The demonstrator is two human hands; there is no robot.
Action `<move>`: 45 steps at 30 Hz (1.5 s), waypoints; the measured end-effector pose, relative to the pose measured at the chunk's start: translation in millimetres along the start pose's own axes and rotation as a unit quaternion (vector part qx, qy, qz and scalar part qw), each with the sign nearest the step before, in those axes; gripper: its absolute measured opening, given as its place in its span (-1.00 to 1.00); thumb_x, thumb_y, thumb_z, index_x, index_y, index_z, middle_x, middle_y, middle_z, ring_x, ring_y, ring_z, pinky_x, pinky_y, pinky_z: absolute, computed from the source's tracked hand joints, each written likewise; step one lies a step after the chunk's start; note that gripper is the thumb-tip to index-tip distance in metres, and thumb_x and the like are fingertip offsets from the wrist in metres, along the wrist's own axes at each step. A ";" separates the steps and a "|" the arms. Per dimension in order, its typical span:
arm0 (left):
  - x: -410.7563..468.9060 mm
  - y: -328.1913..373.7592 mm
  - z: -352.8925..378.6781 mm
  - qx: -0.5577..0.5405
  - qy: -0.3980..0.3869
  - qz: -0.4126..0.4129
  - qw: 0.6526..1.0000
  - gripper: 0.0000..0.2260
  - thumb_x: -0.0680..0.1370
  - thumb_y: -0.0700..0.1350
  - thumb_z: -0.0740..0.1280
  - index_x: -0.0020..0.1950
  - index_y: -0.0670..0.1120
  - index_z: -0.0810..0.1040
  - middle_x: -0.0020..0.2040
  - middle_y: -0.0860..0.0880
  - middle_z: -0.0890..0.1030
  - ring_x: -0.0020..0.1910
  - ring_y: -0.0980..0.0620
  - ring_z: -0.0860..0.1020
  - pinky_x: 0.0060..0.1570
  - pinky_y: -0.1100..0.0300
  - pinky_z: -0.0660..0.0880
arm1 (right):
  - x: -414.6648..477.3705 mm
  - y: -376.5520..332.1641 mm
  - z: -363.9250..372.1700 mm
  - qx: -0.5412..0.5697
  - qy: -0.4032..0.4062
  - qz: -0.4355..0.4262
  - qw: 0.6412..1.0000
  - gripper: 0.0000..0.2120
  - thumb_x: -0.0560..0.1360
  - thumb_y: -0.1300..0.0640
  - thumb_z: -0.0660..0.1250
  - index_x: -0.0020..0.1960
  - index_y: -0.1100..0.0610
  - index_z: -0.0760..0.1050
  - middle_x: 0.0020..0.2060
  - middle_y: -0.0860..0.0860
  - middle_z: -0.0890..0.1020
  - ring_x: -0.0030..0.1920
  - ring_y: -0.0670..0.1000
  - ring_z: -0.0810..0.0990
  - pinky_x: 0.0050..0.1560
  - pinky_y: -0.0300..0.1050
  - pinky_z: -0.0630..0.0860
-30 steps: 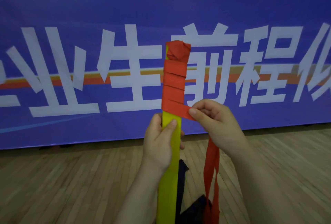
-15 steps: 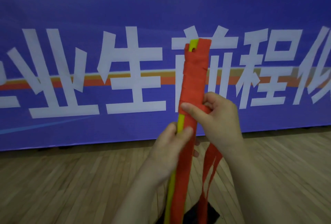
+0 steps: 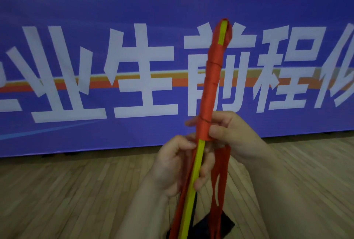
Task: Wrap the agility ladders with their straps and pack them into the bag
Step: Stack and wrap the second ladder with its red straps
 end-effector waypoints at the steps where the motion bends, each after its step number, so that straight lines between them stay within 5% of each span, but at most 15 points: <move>1: 0.7 -0.8 -0.4 0.013 0.016 -0.018 1.000 -0.72 0.38 0.07 0.27 -0.19 -0.15 0.55 -0.41 -0.12 0.52 -0.58 0.00 0.46 -0.51 0.29 0.39 | 0.7 -3.8 -1.8 0.008 0.026 -0.016 1.000 -0.66 0.26 -0.07 0.52 -0.08 0.12 0.65 -0.39 0.01 0.66 -0.47 -0.10 0.58 -0.42 -0.32 0.48; 5: -2.8 4.3 -23.1 0.250 0.251 0.022 0.935 -0.61 0.42 0.16 0.19 -0.06 -0.15 0.53 -0.27 -0.10 0.60 -0.36 -0.05 0.57 -0.31 0.09 0.48 | -4.3 -19.6 -26.6 -0.148 0.296 -0.081 0.940 -0.87 0.31 0.09 0.51 -0.21 0.11 0.62 -0.45 0.02 0.59 -0.45 -0.07 0.49 -0.41 -0.24 0.46; 8: -7.0 10.9 -25.0 0.346 0.335 0.127 0.867 -0.86 0.55 -0.03 0.31 -0.10 -0.08 0.47 -0.41 0.01 0.57 -0.50 0.02 0.51 -0.47 0.17 0.44 | -2.5 -19.5 -18.9 -0.218 0.280 -0.088 0.931 -0.91 0.38 0.12 0.48 -0.18 0.10 0.60 -0.51 -0.11 0.51 -0.48 -0.17 0.39 -0.42 -0.32 0.35; 10: -11.7 16.0 -30.4 0.297 0.369 0.152 0.868 -0.90 0.57 -0.11 0.28 -0.09 -0.12 0.46 -0.46 -0.01 0.54 -0.54 0.02 0.46 -0.53 0.20 0.40 | -3.7 -14.7 -12.3 -0.185 0.225 -0.082 0.953 -0.94 0.45 0.10 0.43 -0.13 0.07 0.59 -0.51 -0.04 0.43 -0.50 -0.14 0.32 -0.43 -0.29 0.30; 15: -5.3 -2.4 -23.3 0.013 0.183 0.059 0.981 -0.76 0.37 -0.03 0.44 -0.17 -0.12 0.43 -0.50 -0.08 0.42 -0.67 0.01 0.36 -0.60 0.32 0.31 | -6.2 -7.1 -13.6 -0.065 0.152 -0.063 0.984 -0.77 0.36 0.06 0.50 0.00 0.01 0.59 -0.52 -0.01 0.35 -0.51 -0.13 0.33 -0.41 -0.43 0.36; 19: -8.0 -13.8 10.5 -0.099 -0.072 -0.029 0.992 -0.73 0.46 0.08 0.29 -0.12 -0.14 0.50 -0.43 -0.01 0.52 -0.58 0.11 0.49 -0.52 0.35 0.35 | -4.1 -10.4 13.7 -0.004 -0.044 -0.024 0.999 -0.50 0.25 -0.12 0.51 0.09 0.12 0.56 -0.41 -0.07 0.64 -0.42 -0.13 0.61 -0.36 -0.40 0.48; 22: -1.2 -14.6 -3.5 0.013 0.072 -0.042 0.996 -0.52 0.43 0.28 0.21 -0.19 -0.14 0.60 -0.36 -0.16 0.58 -0.50 -0.05 0.55 -0.44 0.24 0.47 | -3.2 -25.7 -1.0 -0.058 0.116 -0.080 0.988 -0.80 0.21 0.10 0.58 -0.21 0.10 0.65 -0.41 -0.02 0.67 -0.40 -0.13 0.63 -0.36 -0.32 0.52; 25: -2.4 -6.4 -25.4 0.202 0.243 -0.009 0.949 -0.42 0.31 0.43 0.26 -0.11 -0.08 0.59 -0.31 -0.15 0.63 -0.40 -0.10 0.60 -0.35 0.09 0.54 | -9.4 -32.9 -17.5 -0.303 0.322 -0.110 0.890 -0.74 0.28 -0.10 0.50 -0.27 0.10 0.60 -0.44 0.03 0.63 -0.42 -0.03 0.57 -0.37 -0.13 0.53; 28: -12.8 6.2 -25.6 0.308 0.323 0.090 0.890 -0.79 0.57 0.02 0.23 -0.10 -0.11 0.46 -0.43 -0.09 0.57 -0.53 -0.05 0.52 -0.48 0.14 0.47 | -6.2 -25.2 -13.8 -0.235 0.279 -0.104 0.925 -0.75 0.35 -0.07 0.46 -0.23 0.12 0.58 -0.49 0.01 0.56 -0.44 -0.04 0.48 -0.34 -0.11 0.50; 30: -18.7 9.3 -28.4 0.222 0.327 0.092 0.914 -0.83 0.59 -0.07 0.20 -0.16 -0.12 0.42 -0.52 -0.11 0.48 -0.63 -0.04 0.42 -0.61 0.24 0.37 | -3.0 -14.7 -9.7 -0.124 0.197 -0.071 0.970 -0.81 0.42 0.00 0.43 -0.10 0.12 0.59 -0.56 -0.05 0.42 -0.51 -0.10 0.35 -0.45 -0.23 0.37; 33: -12.9 -2.0 -22.4 0.031 0.192 0.012 0.981 -0.78 0.44 0.04 0.27 -0.26 -0.10 0.44 -0.58 -0.09 0.41 -0.73 0.01 0.35 -0.67 0.35 0.27 | -2.0 4.6 -0.7 0.001 0.066 -0.010 0.998 -0.61 0.35 -0.05 0.46 0.11 0.11 0.56 -0.54 -0.11 0.33 -0.55 -0.17 0.24 -0.52 -0.29 0.13; 36: -10.0 -13.4 4.3 -0.059 0.023 -0.024 0.998 -0.73 0.41 0.11 0.33 -0.26 -0.09 0.53 -0.54 -0.04 0.47 -0.70 0.07 0.43 -0.63 0.38 0.31 | -2.5 2.2 12.4 0.049 -0.015 -0.021 0.998 -0.52 0.24 -0.16 0.50 0.04 0.11 0.60 -0.49 -0.09 0.55 -0.55 -0.19 0.46 -0.52 -0.39 0.30; 39: -11.2 -17.2 -2.0 0.048 0.125 -0.031 0.990 -0.50 0.45 0.31 0.17 -0.20 -0.10 0.62 -0.38 -0.13 0.59 -0.50 -0.03 0.57 -0.46 0.24 0.49 | -5.0 -9.3 -2.4 -0.030 0.144 -0.047 0.988 -0.79 0.23 -0.01 0.57 -0.24 0.06 0.64 -0.44 -0.05 0.65 -0.47 -0.14 0.58 -0.48 -0.31 0.46; 42: -19.3 -6.1 -21.9 0.321 0.262 0.064 0.908 -0.54 0.40 0.42 0.16 -0.08 0.08 0.57 -0.23 -0.01 0.64 -0.24 -0.02 0.62 -0.25 0.03 0.56 | -15.9 -23.3 -20.6 -0.335 0.329 -0.067 0.880 -0.72 0.31 -0.08 0.50 -0.36 0.06 0.50 -0.51 -0.08 0.56 -0.48 -0.11 0.51 -0.43 -0.13 0.48; 45: -21.4 -13.3 -28.0 0.354 0.332 0.126 0.865 -0.69 0.41 0.25 0.23 -0.14 0.02 0.50 -0.32 -0.07 0.57 -0.33 -0.13 0.53 -0.30 -0.12 0.48 | -13.3 -18.5 -19.2 -0.313 0.312 -0.057 0.895 -0.70 0.33 -0.10 0.48 -0.29 0.12 0.52 -0.41 0.00 0.63 -0.38 0.03 0.60 -0.32 0.01 0.58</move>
Point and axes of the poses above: each hand's wrist, its own x-axis towards the middle knuckle, its own z-axis out of the palm, y = z × x, the point moved 7 cm from there along x, towards the middle knuckle
